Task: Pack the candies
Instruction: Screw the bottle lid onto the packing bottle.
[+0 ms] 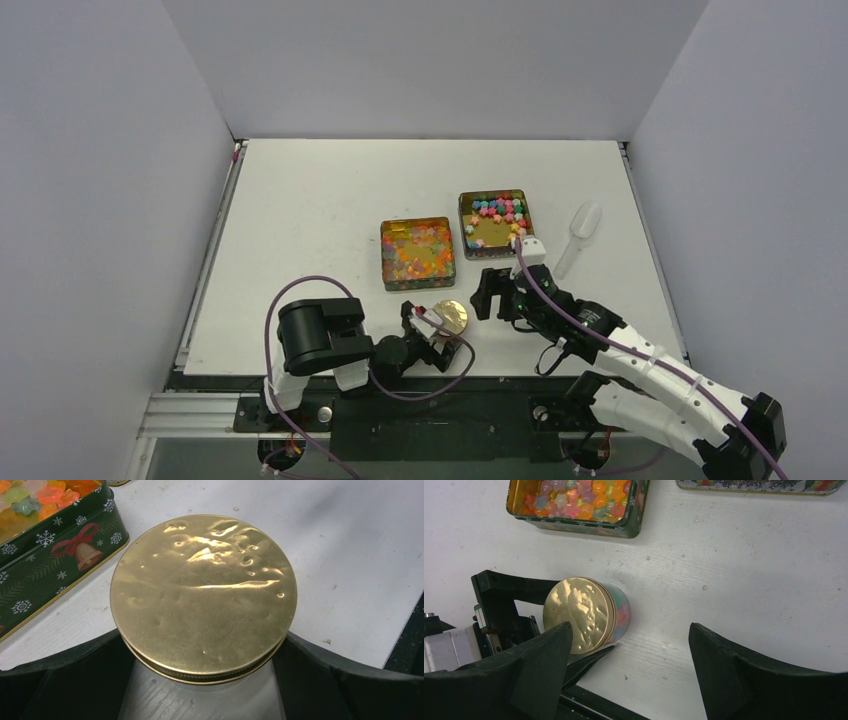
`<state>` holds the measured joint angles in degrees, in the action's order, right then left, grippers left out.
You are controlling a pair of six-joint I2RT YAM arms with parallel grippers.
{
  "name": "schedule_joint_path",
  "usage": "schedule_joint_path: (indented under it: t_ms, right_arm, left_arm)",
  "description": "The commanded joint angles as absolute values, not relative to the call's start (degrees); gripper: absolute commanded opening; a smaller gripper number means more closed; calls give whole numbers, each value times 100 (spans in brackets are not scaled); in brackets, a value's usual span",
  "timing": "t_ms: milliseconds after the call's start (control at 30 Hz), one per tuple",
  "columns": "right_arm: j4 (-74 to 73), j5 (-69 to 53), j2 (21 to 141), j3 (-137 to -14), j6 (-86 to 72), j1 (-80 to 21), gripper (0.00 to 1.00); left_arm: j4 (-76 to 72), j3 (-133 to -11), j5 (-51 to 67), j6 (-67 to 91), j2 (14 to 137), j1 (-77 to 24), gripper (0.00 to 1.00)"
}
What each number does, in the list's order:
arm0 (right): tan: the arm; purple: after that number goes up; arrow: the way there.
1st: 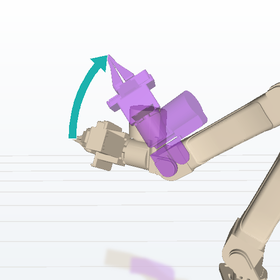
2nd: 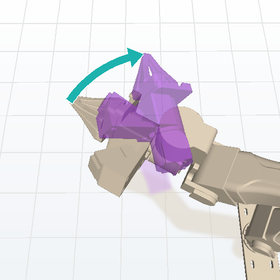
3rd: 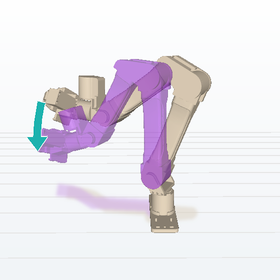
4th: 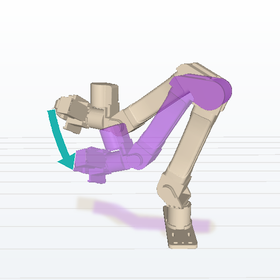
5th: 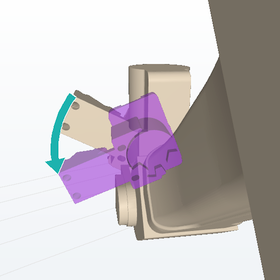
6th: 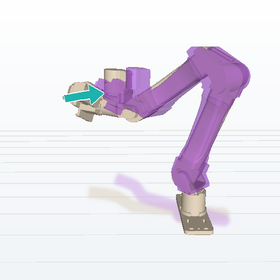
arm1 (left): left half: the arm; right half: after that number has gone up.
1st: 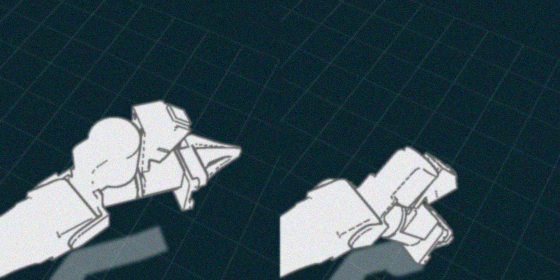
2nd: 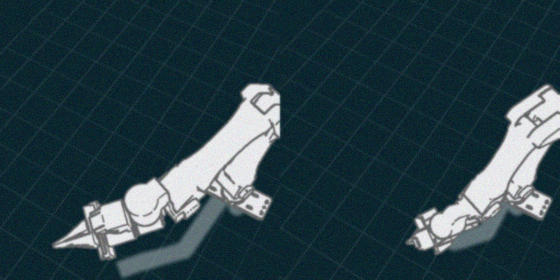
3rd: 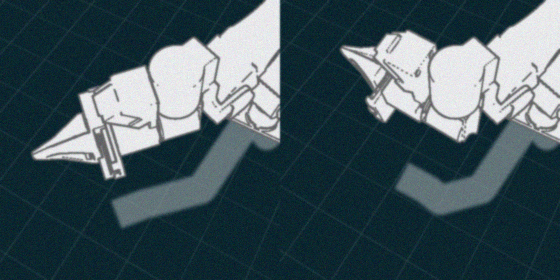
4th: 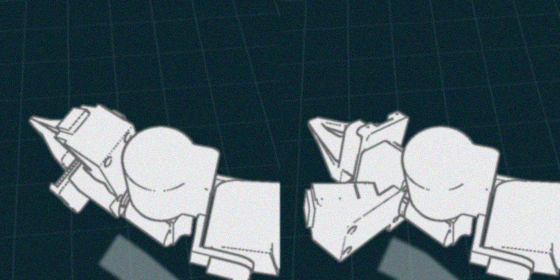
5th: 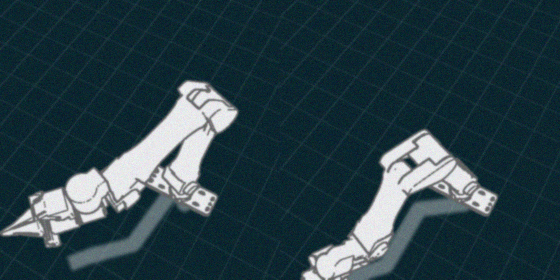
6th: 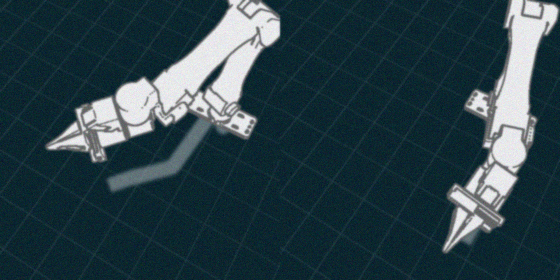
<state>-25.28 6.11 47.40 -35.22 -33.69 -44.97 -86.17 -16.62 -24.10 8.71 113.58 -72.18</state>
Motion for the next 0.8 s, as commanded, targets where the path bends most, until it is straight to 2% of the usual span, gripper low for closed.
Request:
schedule_joint_path:
  t_ms: [0,67,367,500,767]
  right_arm:
    - [-2076,470,4908,-3525,-3410,-4467,80]
    - [-2015,436,5048,-3576,-3368,-4457,77]
    - [-1658,84,5862,-3877,-3172,-4354,60]
    - [-1467,-252,6190,-3955,-3063,-4292,52]
    - [-1250,-543,6700,-4051,-2870,-4214,40]
  left_arm:
    - [-9448,-1842,-2076,879,11492,-7144,98]
    - [-9448,-1890,-2014,860,11532,-7115,99]
    - [-9444,-2098,-1663,709,11763,-7023,82]
    - [-9448,-2070,-1585,608,11771,-7008,72]
    - [-9448,-1934,-1484,547,11824,-6996,45]
